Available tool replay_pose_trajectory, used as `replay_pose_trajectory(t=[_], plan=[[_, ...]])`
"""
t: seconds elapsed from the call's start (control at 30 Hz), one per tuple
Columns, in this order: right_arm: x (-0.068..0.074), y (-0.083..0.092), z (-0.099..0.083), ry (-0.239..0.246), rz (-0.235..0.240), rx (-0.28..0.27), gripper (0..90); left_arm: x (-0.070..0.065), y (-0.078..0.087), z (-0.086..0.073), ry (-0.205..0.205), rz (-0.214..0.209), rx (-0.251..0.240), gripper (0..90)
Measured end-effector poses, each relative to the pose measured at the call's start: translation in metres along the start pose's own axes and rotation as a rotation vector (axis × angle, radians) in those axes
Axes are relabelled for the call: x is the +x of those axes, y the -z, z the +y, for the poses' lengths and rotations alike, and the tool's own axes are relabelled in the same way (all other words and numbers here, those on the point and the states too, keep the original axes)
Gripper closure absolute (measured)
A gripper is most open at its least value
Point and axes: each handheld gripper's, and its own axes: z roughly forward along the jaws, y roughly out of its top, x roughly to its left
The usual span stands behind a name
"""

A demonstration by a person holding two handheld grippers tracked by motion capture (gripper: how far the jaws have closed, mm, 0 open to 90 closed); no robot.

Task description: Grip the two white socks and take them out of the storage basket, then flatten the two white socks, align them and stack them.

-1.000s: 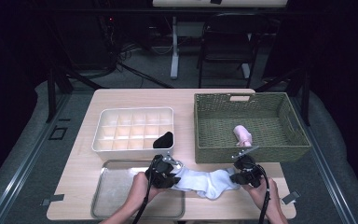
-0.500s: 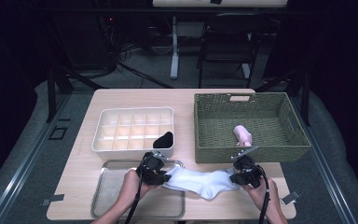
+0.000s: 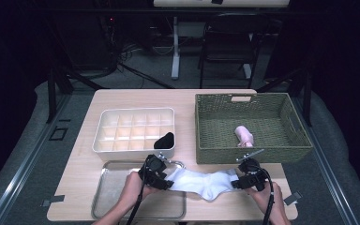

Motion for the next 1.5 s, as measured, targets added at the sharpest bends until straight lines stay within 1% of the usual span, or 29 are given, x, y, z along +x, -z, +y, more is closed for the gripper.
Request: replay_pose_trajectory(t=[0.13, 0.17, 0.2, 0.23, 0.27, 0.3, 0.33, 0.43, 0.47, 0.57, 0.73, 0.77, 0.8, 0.83, 0.87, 0.9, 0.93, 0.97, 1.0, 1.03, 1.07, 1.1, 1.13, 1.2, 1.23, 1.27, 1.37, 1.4, 1.5], plan=[[-0.001, 0.000, 0.000, 0.003, 0.006, 0.005, 64.0, -0.002, -0.002, 0.000, -0.007, -0.001, 0.008, 62.7], [0.002, -0.005, -0.002, -0.041, 0.019, -0.054, 64.7, -0.002, -0.002, 0.000, -0.005, -0.002, 0.007, 64.4], [0.001, -0.004, -0.002, -0.026, 0.019, -0.039, 65.5, -0.002, -0.002, 0.000, -0.007, -0.003, 0.006, 66.2], [-0.001, -0.001, 0.000, 0.009, 0.015, 0.007, 66.7, -0.001, -0.002, 0.000, -0.009, -0.007, 0.010, 67.9], [-0.002, -0.001, -0.001, 0.007, 0.029, 0.007, 69.4, -0.002, -0.002, 0.000, -0.009, -0.007, 0.008, 71.0], [-0.002, -0.001, -0.001, 0.007, 0.029, 0.007, 69.4, -0.002, -0.003, 0.000, -0.009, -0.007, 0.006, 71.0], [-0.003, -0.002, -0.001, 0.005, 0.030, 0.004, 72.2, -0.003, -0.003, -0.001, -0.013, -0.006, 0.006, 72.5], [-0.003, -0.002, -0.002, -0.007, 0.060, -0.010, 76.1, -0.003, -0.003, -0.001, -0.014, -0.009, -0.003, 76.5], [-0.003, -0.002, -0.002, 0.004, 0.050, -0.002, 76.9, -0.003, -0.002, -0.001, -0.012, -0.010, -0.005, 77.1], [-0.002, 0.000, -0.001, -0.002, 0.063, -0.014, 78.0, -0.002, -0.002, -0.001, -0.009, -0.014, -0.015, 77.7], [-0.005, 0.009, 0.000, 0.004, 0.048, -0.035, 78.2, -0.002, -0.002, 0.000, -0.009, -0.023, -0.029, 78.5], [-0.005, 0.012, 0.000, -0.006, 0.055, -0.051, 78.2, -0.003, -0.002, 0.001, -0.011, -0.007, -0.031, 78.5], [-0.005, 0.012, 0.000, -0.006, 0.055, -0.051, 78.2, -0.003, -0.003, 0.001, -0.007, -0.011, -0.033, 78.5], [-0.006, 0.015, 0.000, 0.003, 0.049, -0.045, 78.2, -0.003, -0.003, 0.001, -0.003, -0.029, -0.035, 78.5], [-0.007, 0.016, -0.001, 0.003, 0.041, -0.051, 78.1, -0.004, -0.003, 0.002, -0.007, -0.027, -0.036, 78.6], [-0.007, 0.017, -0.001, -0.005, 0.051, -0.058, 78.1, -0.005, -0.003, 0.002, -0.008, -0.028, -0.040, 78.6], [-0.007, 0.017, -0.002, -0.010, 0.046, -0.073, 78.1, -0.006, -0.003, 0.003, -0.011, -0.027, -0.037, 78.6], [-0.007, 0.019, -0.001, -0.004, 0.051, -0.064, 78.1, -0.007, -0.003, 0.003, -0.014, -0.026, -0.039, 78.6], [-0.007, 0.019, -0.002, -0.006, 0.045, -0.071, 78.1, -0.007, -0.003, 0.003, -0.015, -0.022, -0.042, 78.7], [-0.007, 0.020, -0.002, -0.016, 0.048, -0.086, 78.1, -0.008, -0.004, 0.003, -0.013, -0.021, -0.044, 78.6], [-0.007, 0.023, -0.002, 0.001, 0.043, -0.073, 78.0, -0.008, -0.004, 0.004, -0.017, -0.022, -0.044, 78.7], [-0.006, 0.023, -0.003, -0.018, 0.050, -0.101, 78.0, -0.009, -0.004, 0.004, -0.017, -0.022, -0.044, 78.7], [-0.006, 0.023, -0.003, -0.018, 0.050, -0.101, 78.0, -0.009, -0.004, 0.004, -0.016, -0.021, -0.045, 78.7], [-0.006, 0.028, -0.002, 0.001, 0.051, -0.093, 78.0, -0.011, -0.005, 0.005, -0.015, -0.021, -0.052, 78.6], [-0.005, 0.030, -0.002, -0.003, 0.054, -0.110, 78.0, -0.011, -0.005, 0.006, -0.020, -0.020, -0.051, 78.7], [-0.005, 0.033, -0.002, 0.005, 0.052, -0.108, 78.0, -0.012, -0.005, 0.006, -0.019, -0.019, -0.057, 78.6], [-0.004, 0.039, -0.001, 0.003, 0.065, -0.130, 78.1, -0.013, -0.006, 0.008, -0.022, -0.024, -0.059, 78.7], [-0.003, 0.041, -0.001, 0.002, 0.079, -0.143, 78.0, -0.014, -0.007, 0.008, -0.023, -0.024, -0.062, 78.7], [-0.003, 0.049, -0.001, 0.014, 0.098, -0.158, 78.1, -0.016, -0.007, 0.010, -0.025, -0.027, -0.065, 78.7]])
